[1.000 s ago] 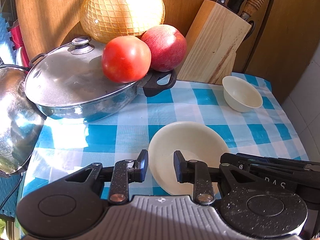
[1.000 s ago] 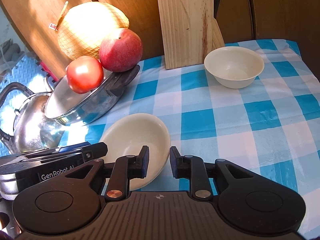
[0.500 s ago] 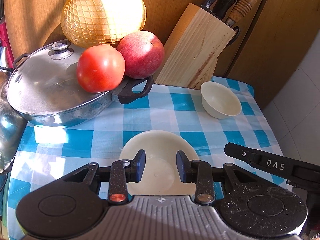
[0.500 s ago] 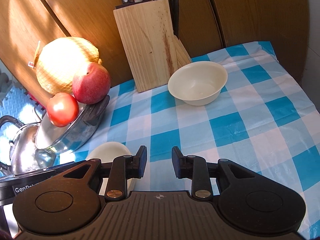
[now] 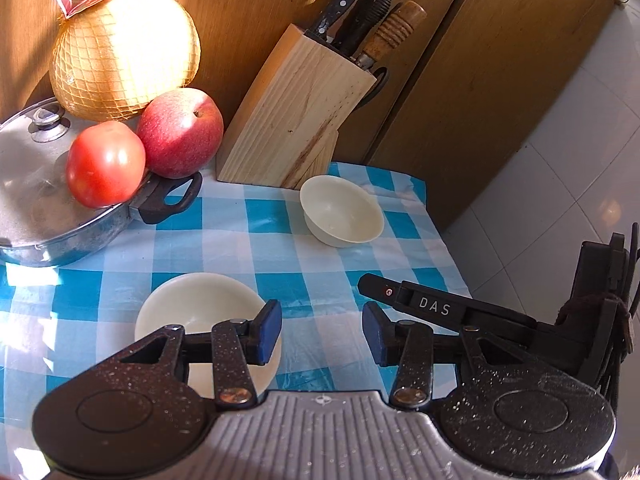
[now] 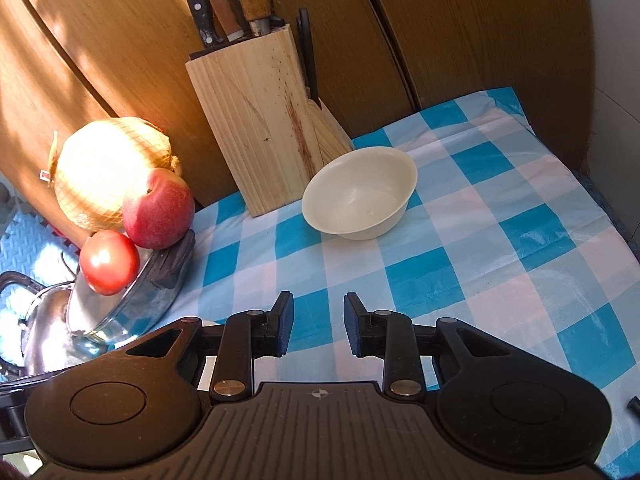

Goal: Organize plates and bowls
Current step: 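Move both grippers to the cream bowl beside the knife block, then grasp the cream bowl rim with both grippers and lift it, then carry the cream bowl back and lower it into the nested bowls, then open both grippers to release the bowl in the stack, then grasp the rim of the nested cream bowl stack with both grippers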

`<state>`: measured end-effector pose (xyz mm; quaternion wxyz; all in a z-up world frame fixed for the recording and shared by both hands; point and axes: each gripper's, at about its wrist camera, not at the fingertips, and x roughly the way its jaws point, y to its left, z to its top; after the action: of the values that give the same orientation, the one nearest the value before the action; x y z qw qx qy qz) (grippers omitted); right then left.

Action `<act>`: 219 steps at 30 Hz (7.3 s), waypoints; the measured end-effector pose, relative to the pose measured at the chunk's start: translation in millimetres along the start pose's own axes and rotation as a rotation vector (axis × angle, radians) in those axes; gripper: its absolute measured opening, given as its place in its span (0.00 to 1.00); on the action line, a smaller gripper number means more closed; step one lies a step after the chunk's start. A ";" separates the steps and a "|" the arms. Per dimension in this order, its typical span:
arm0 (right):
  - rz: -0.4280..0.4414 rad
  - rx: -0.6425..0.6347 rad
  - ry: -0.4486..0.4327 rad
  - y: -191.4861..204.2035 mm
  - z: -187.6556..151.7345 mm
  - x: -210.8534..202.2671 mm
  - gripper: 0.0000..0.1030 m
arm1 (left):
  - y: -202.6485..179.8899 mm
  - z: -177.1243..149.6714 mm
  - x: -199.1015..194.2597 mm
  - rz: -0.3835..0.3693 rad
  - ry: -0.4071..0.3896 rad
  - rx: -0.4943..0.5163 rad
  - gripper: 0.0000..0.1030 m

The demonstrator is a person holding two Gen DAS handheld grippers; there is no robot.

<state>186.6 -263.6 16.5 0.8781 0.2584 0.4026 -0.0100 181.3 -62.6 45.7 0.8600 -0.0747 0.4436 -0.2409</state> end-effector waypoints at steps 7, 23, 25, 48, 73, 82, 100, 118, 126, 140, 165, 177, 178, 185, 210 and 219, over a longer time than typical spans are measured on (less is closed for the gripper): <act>-0.049 0.042 -0.032 -21.2 17.4 7.4 0.35 | -17.3 15.3 41.3 0.058 -0.015 0.022 0.37; -0.060 0.160 -0.056 -64.8 58.2 52.8 0.36 | -20.0 59.6 128.3 0.063 -0.012 -0.029 0.37; -0.063 0.158 -0.058 -66.1 61.6 59.5 0.36 | -17.8 63.3 138.5 0.059 -0.013 -0.043 0.37; -0.060 0.151 0.018 -77.7 77.6 117.3 0.22 | -1.5 65.6 209.2 0.103 0.031 -0.036 0.30; -0.019 0.156 0.037 -59.0 53.4 67.9 0.15 | -19.5 54.9 155.6 0.128 0.017 0.038 0.12; 0.038 0.147 0.021 -43.8 41.1 44.3 0.15 | -27.4 44.2 116.0 0.185 -0.035 0.098 0.12; 0.110 0.069 0.038 -9.0 14.4 22.0 0.16 | -5.3 16.7 62.1 0.225 -0.068 0.072 0.12; 0.139 0.020 0.043 8.6 4.9 12.5 0.16 | 2.9 6.5 37.3 0.247 -0.090 0.061 0.12; 0.149 -0.001 0.049 18.0 1.5 9.4 0.16 | 7.7 2.7 28.7 0.257 -0.095 0.054 0.12; 0.161 -0.037 0.070 32.5 -6.4 9.0 0.17 | 16.8 -6.2 17.5 0.275 -0.098 0.047 0.12; 0.157 -0.114 0.121 56.3 -28.2 8.9 0.21 | 35.0 -27.4 2.2 0.299 -0.087 0.018 0.13; 0.132 -0.153 0.152 66.3 -40.7 13.9 0.23 | 43.2 -36.9 -0.6 0.308 -0.076 -0.002 0.13; 0.131 -0.155 0.154 66.8 -41.3 14.3 0.23 | 44.3 -37.0 -0.6 0.309 -0.071 -0.001 0.13; 0.107 -0.181 0.165 70.7 -45.0 16.8 0.23 | 52.0 -42.2 5.5 0.299 -0.039 -0.020 0.12; 0.024 -0.251 0.094 72.7 -39.5 10.3 0.42 | 65.2 -38.3 -1.6 0.291 -0.055 -0.049 0.14; 0.007 -0.223 0.098 65.6 -38.2 17.5 0.50 | 81.8 -39.8 0.5 0.264 -0.056 -0.114 0.16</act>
<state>186.5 -185.8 12.5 0.8806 0.1609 0.4428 0.0503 178.2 11.9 -6.3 0.8906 -0.0709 0.4384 -0.0982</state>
